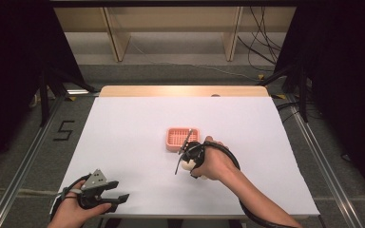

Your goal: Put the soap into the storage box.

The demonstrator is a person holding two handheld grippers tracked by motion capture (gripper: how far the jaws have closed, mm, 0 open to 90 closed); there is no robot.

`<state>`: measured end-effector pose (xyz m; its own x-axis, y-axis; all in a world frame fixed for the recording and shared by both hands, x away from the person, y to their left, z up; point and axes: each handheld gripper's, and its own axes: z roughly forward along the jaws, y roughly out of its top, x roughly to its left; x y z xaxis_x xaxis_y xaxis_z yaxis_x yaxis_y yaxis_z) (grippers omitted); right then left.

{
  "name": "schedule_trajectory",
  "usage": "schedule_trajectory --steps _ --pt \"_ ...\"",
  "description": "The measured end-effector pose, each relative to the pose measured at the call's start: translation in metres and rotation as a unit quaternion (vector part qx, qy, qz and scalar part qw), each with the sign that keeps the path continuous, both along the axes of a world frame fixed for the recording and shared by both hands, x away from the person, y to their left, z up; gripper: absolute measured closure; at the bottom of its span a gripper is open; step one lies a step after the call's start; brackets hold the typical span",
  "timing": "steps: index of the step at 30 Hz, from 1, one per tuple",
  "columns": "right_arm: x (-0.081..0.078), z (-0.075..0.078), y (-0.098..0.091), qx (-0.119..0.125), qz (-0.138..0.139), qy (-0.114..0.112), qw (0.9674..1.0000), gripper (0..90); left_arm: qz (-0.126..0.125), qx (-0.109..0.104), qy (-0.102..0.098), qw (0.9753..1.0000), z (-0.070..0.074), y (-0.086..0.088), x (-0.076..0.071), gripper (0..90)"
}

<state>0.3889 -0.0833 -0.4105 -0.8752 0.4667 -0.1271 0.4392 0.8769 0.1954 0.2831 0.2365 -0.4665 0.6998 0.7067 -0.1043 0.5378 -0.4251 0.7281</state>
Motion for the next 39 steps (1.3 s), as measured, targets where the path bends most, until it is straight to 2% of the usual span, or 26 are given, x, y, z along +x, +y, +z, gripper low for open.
schedule_trajectory --steps 7,8,11,12,18,20,22,24,25,29,30,31,32,33,34,36,38,39 --pt "0.002 0.001 0.002 0.002 -0.006 -0.003 1.0 50.6 0.0 -0.001 -0.001 1.0 0.001 0.0 0.0 36.2" --pt "0.003 0.001 0.002 0.003 -0.004 -0.003 1.0 50.6 -0.007 0.005 -0.007 0.9999 0.001 0.001 0.001 36.2" --pt "0.005 0.001 0.002 0.004 0.001 -0.009 0.9999 50.6 -0.001 -0.001 -0.001 1.0 0.0 0.0 0.0 36.2" --pt "0.005 0.001 0.002 0.002 -0.009 -0.007 0.9999 50.6 -0.001 -0.001 -0.001 1.0 0.001 0.0 0.0 36.2" --pt "0.008 0.002 0.003 -0.003 0.0 -0.009 1.0 50.6 -0.001 -0.001 -0.002 1.0 0.001 0.0 0.0 36.2" --pt "0.011 0.003 0.002 0.0 0.01 -0.013 0.9999 50.6 0.002 -0.004 -0.003 1.0 0.0 0.0 0.0 36.2" --pt "0.01 0.004 0.003 -0.003 0.003 -0.016 0.9999 50.6 0.001 -0.006 -0.002 1.0 0.001 0.0 0.0 36.2" --pt "0.013 0.004 0.004 -0.002 0.021 -0.017 0.9996 50.6 0.001 -0.006 -0.003 1.0 0.001 0.0 0.0 36.2" --pt "0.012 0.005 0.005 -0.005 0.011 -0.017 0.9998 50.6 0.004 -0.009 -0.002 1.0 0.0 -0.001 0.0 36.2" --pt "0.014 0.005 0.005 -0.007 0.015 -0.016 0.9997 50.6 0.002 -0.005 -0.002 1.0 0.0 0.0 0.0 36.2" --pt "0.013 0.006 0.007 -0.009 0.004 -0.015 0.9998 50.6 0.002 -0.005 -0.002 1.0 0.0 0.0 0.0 36.2" --pt "0.013 0.006 0.007 -0.009 0.004 -0.015 0.9998 50.6 0.002 -0.006 -0.002 1.0 0.0 0.0 0.0 36.2" --pt "0.016 0.006 0.005 -0.009 0.017 -0.019 0.9996 50.6 0.002 -0.008 -0.003 1.0 0.001 0.0 0.0 36.2" --pt "0.016 0.005 0.005 -0.006 0.016 -0.022 0.9996 50.6 0.002 -0.009 -0.002 1.0 0.001 0.0 0.0 36.2" --pt "0.016 0.005 0.006 -0.007 0.015 -0.022 0.9996 50.6 -0.006 0.001 -0.008 1.0 0.001 0.001 0.001 36.2" --pt "0.017 0.005 0.005 -0.007 0.017 -0.02 0.9996 50.6 -0.001 -0.003 -0.002 1.0 0.001 0.001 0.0 36.2" --pt "0.017 0.005 0.006 -0.006 0.004 -0.018 0.9998 50.6 0.002 -0.009 -0.003 1.0 0.001 0.0 0.0 36.2" --pt "0.018 0.005 0.006 -0.009 0.013 -0.021 0.9997 50.6 0.003 -0.003 -0.004 1.0 0.001 0.0 0.0 36.2"
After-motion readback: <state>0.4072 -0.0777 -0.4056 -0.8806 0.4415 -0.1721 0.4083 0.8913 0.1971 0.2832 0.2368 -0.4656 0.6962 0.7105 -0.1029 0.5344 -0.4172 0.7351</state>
